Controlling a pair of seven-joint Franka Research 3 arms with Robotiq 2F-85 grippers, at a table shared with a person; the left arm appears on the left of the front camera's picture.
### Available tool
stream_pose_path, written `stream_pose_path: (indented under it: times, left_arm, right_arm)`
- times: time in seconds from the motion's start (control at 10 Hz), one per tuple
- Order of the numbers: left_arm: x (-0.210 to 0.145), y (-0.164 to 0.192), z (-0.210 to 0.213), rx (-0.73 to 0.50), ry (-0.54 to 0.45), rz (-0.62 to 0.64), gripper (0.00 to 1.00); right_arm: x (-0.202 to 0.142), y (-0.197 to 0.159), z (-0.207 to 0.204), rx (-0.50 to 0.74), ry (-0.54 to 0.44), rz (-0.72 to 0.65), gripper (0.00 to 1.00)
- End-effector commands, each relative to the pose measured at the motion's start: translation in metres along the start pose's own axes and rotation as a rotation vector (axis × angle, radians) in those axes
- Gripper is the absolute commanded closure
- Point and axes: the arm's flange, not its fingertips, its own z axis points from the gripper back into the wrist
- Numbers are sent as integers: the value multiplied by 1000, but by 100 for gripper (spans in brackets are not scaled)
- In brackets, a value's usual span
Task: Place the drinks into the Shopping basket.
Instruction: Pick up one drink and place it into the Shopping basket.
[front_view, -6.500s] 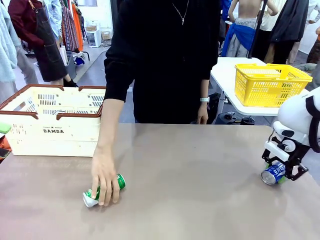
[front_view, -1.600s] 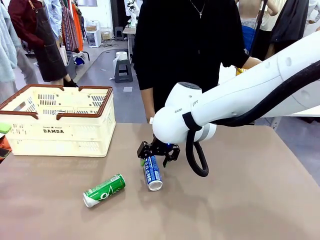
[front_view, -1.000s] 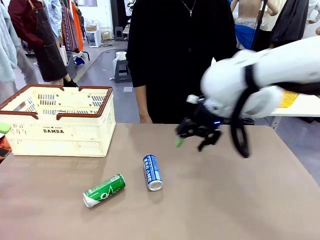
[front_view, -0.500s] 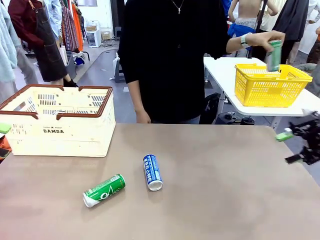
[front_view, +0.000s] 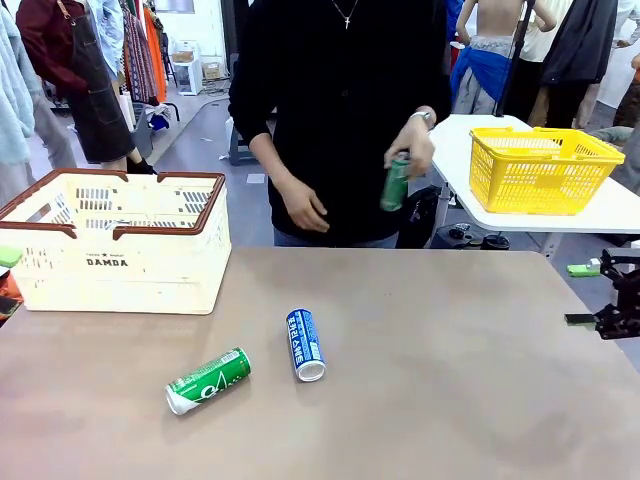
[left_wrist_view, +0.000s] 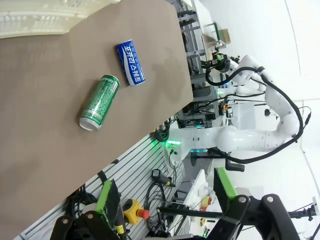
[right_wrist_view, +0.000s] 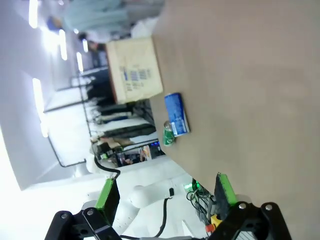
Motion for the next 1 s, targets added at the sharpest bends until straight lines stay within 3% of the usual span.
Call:
stream_pose_path:
  times: [0.0, 0.4, 0.5, 0.7, 0.8, 0.9]
  left_arm:
    - [-2, -2, -3, -17, -13, 4, 0]
    - [0, 0, 0, 0, 0, 0, 0]
    - [4, -41, 0, 128, -106, 169, 0]
    - [37, -141, -70, 436, 3, 200, 0]
    - [63, -178, -126, 594, 86, 148, 0]
    - [83, -196, -176, 731, 87, 170, 0]
  right_arm:
    - [-7, 13, 3, -56, 49, -11, 0]
    - [-7, 13, 3, -56, 49, -11, 0]
    - [-7, 13, 3, -56, 49, -11, 0]
    - [-7, 13, 3, -56, 49, -11, 0]
    - [-7, 13, 3, -56, 49, -11, 0]
    - [-7, 13, 3, -56, 49, -11, 0]
